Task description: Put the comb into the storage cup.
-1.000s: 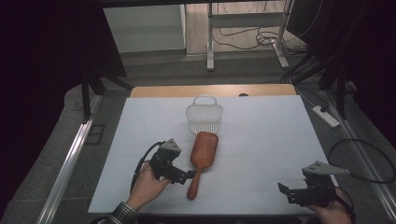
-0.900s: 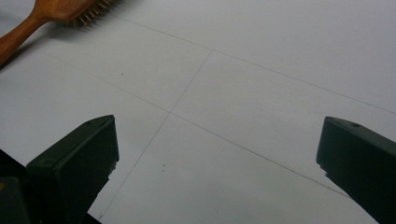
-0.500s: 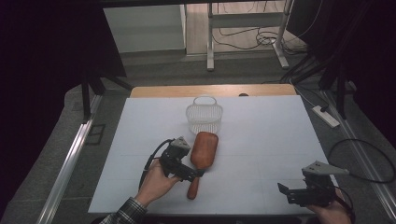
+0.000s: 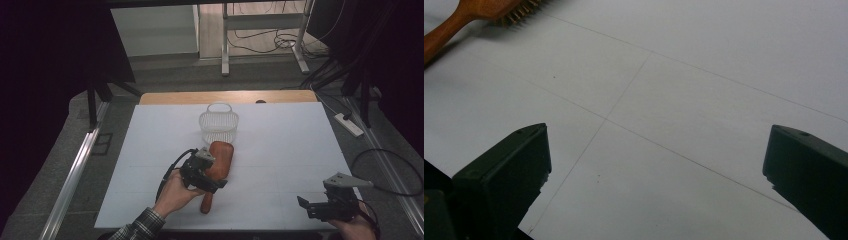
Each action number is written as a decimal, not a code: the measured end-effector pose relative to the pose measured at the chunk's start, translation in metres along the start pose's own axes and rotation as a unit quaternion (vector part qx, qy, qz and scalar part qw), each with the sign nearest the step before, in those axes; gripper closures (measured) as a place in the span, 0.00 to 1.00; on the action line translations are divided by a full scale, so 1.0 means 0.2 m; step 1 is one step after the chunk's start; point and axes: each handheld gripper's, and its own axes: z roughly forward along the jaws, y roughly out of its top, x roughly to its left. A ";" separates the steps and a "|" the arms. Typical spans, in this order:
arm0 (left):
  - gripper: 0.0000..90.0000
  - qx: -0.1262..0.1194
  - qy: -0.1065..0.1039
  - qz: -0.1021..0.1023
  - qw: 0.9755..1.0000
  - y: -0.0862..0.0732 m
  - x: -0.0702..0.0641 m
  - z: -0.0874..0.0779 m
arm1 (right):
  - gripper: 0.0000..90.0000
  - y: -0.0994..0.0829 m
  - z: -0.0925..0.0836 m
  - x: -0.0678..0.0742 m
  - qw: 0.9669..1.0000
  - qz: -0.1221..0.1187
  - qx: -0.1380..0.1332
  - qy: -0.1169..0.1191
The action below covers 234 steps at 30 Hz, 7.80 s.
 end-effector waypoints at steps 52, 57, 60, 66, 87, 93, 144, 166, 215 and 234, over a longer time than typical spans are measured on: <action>0.99 0.082 -0.011 -0.046 0.996 -0.21 -0.01 0.15 | 0.00 0.00 0.01 0.01 1.000 -0.013 0.012 0.001; 0.99 0.080 -0.012 -0.063 0.995 -0.24 0.04 0.11 | 0.00 0.01 0.01 0.01 1.000 -0.012 0.013 0.001; 0.99 0.082 -0.007 -0.066 0.994 -0.25 0.06 0.10 | 0.00 0.01 0.01 0.01 1.000 -0.012 0.014 0.001; 0.99 0.085 0.006 -0.076 0.993 -0.26 0.10 0.07 | 0.00 0.01 0.02 0.01 1.000 -0.011 0.015 0.000; 0.90 0.054 0.010 -0.076 0.996 -0.25 0.08 -0.05 | 0.00 0.01 0.02 0.01 1.000 -0.010 0.015 -0.002; 0.70 0.042 0.026 -0.076 0.996 -0.23 0.10 -0.09 | 0.00 0.01 0.02 0.01 1.000 -0.010 0.015 -0.002; 0.00 0.062 0.021 -0.061 0.996 -0.19 0.15 0.12 | 0.00 0.01 0.02 0.01 1.000 -0.012 0.018 -0.001; 0.03 0.093 0.040 -0.063 0.993 -0.18 0.15 0.14 | 0.00 0.01 0.02 0.01 1.000 -0.012 0.020 0.000; 0.80 0.089 0.024 -0.072 0.993 -0.16 0.17 0.13 | 0.01 0.01 0.02 0.01 1.000 -0.017 0.021 0.004; 0.80 0.048 0.017 -0.061 0.997 -0.14 0.14 0.07 | 0.01 0.00 0.01 0.02 1.000 -0.019 0.016 0.004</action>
